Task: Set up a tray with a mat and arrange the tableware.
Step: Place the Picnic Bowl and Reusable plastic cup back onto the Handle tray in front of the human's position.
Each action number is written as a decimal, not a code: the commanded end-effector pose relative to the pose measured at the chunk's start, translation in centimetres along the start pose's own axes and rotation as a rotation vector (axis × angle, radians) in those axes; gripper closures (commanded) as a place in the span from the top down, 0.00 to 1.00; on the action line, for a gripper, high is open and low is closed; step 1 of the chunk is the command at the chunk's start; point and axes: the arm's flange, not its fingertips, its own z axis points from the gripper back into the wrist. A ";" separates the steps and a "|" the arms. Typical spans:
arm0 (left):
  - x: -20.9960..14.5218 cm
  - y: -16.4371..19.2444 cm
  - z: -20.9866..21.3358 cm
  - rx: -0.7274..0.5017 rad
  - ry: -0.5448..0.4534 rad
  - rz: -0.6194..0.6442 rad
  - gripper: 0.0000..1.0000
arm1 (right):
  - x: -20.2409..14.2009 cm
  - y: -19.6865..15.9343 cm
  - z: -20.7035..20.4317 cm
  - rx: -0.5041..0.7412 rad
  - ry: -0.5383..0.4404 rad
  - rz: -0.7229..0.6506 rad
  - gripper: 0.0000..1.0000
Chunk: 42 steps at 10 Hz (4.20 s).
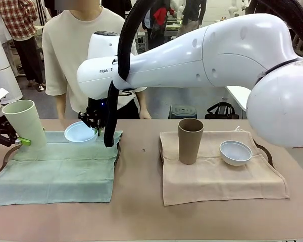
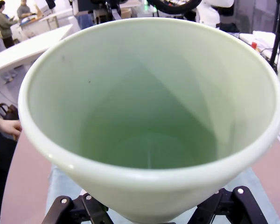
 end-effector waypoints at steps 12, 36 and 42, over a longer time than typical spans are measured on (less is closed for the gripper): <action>-4.4 2.9 -4.3 -0.032 0.040 0.065 0.81 | -0.4 -0.9 -6.2 -0.024 0.108 -0.010 0.04; 16.8 -8.4 -2.0 0.436 0.745 0.497 1.00 | -10.2 -3.9 10.9 -0.101 -0.039 -0.077 0.86; 24.9 -8.8 -5.2 0.429 0.911 0.651 1.00 | -15.1 -5.7 16.7 -0.151 -0.009 -0.199 1.00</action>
